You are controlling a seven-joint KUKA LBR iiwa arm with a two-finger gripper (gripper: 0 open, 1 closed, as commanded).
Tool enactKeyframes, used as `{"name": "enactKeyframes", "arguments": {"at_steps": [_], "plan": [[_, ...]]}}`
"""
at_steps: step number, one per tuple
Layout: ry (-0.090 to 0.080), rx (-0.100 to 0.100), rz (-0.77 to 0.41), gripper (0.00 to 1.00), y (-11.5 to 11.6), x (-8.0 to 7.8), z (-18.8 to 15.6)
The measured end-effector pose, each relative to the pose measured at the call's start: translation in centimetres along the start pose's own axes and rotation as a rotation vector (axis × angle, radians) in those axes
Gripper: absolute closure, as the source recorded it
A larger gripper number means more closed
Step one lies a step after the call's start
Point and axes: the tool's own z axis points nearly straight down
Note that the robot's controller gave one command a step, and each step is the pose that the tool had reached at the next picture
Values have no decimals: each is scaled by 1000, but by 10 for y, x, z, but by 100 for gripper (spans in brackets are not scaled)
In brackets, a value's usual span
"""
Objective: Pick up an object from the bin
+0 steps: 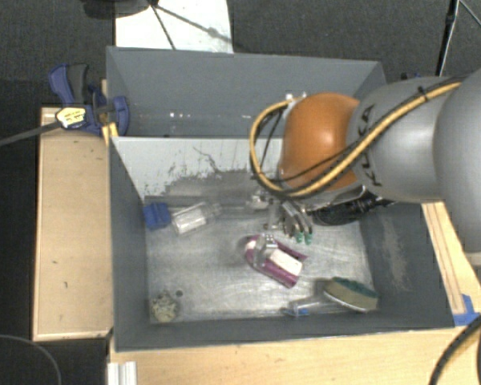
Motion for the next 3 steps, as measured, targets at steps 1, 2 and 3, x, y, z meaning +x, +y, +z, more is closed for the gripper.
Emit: {"name": "enactKeyframes", "arguments": {"at_steps": [1, 2, 3], "plan": [[-2, -3, 5, 0, -36, -9, 23], [-4, -5, 6, 100, -33, -9, 21], [-4, -5, 9, 0, -33, -9, 21]]}}
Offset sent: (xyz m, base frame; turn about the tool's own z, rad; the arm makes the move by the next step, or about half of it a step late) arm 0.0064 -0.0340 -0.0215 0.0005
